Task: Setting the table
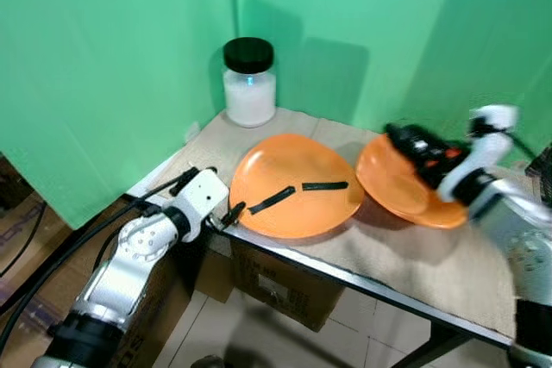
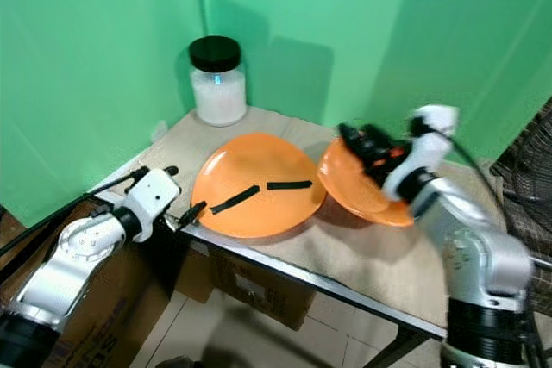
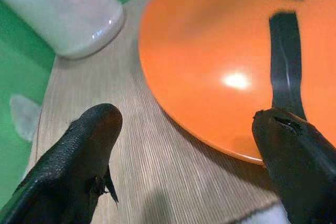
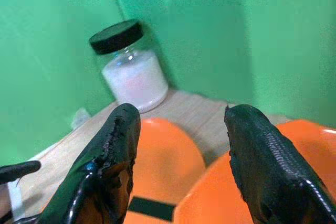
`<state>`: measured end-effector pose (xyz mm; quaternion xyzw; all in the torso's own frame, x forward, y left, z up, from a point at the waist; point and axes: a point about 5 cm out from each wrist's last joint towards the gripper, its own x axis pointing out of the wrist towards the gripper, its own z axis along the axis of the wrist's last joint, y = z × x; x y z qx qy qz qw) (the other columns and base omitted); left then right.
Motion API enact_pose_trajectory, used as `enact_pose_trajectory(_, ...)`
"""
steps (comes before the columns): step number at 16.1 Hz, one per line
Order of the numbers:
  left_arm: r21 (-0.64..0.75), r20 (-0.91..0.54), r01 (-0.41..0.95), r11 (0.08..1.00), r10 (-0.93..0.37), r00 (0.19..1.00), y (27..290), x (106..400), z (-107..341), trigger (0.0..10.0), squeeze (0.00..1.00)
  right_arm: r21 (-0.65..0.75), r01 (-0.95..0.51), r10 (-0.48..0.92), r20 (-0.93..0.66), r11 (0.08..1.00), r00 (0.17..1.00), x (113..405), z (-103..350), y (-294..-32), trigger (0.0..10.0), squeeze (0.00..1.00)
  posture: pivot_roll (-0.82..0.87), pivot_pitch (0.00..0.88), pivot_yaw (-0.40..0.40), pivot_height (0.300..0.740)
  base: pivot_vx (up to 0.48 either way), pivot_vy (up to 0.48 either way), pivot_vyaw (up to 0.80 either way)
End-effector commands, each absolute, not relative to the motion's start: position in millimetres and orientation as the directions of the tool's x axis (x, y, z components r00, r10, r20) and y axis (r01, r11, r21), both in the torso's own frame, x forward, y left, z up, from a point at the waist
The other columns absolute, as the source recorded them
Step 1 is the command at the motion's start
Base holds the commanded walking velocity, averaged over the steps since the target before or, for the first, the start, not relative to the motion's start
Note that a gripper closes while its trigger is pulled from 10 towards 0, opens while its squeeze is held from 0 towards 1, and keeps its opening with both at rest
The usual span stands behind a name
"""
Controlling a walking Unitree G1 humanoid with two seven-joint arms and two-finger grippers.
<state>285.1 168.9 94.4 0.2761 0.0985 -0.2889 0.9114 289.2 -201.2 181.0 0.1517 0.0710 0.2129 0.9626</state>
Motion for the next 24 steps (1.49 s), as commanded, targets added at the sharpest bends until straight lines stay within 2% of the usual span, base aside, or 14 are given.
enact_pose_trajectory(1, 0.448, -0.406, 0.588, 0.674, -0.433, 0.805, 175, 281, 78, 10.0, 0.0, 0.286, -0.428, 0.471, -0.097, 0.857, 0.877, 288, 178, -190, 10.0, 0.0, 0.01, 0.0, -0.036, 0.74, 0.0, 0.0, 0.0)
enact_pose_trajectory(13, 0.427, -0.504, 0.554, 0.715, -0.321, 0.802, 184, 262, 49, 10.0, 0.0, 0.293, -0.495, 0.551, -0.155, 0.818, 0.82, 309, 170, -153, 10.0, 0.0, 0.02, 0.0, -0.058, 0.74, 0.0, 0.0, 0.0)
enact_pose_trajectory(16, 0.439, -0.489, 0.517, 0.735, -0.288, 0.824, 183, 260, 44, 10.0, 0.0, 0.28, -0.414, 0.482, -0.245, 0.866, 0.841, 334, 159, -151, 10.0, 0.0, 0.02, 0.0, -0.066, 0.74, 0.0, 0.0, 0.0)
enact_pose_trajectory(20, 0.449, -0.471, 0.496, 0.743, -0.275, 0.838, 182, 260, 43, 10.0, 0.0, 0.19, -0.491, 0.525, -0.236, 0.85, 0.818, 362, 173, -136, 10.0, 0.0, 0.02, 0.0, -0.068, 0.74, 0.0, 0.0, 0.0)
enact_pose_trajectory(24, 0.459, -0.463, 0.488, 0.742, -0.27, 0.845, 181, 262, 43, 10.0, 0.0, 0.109, -0.526, 0.527, -0.359, 0.844, 0.77, 385, 178, -130, 10.0, 0.0, 0.02, 0.0, -0.069, 0.74, 0.0, 0.0, 0.0)
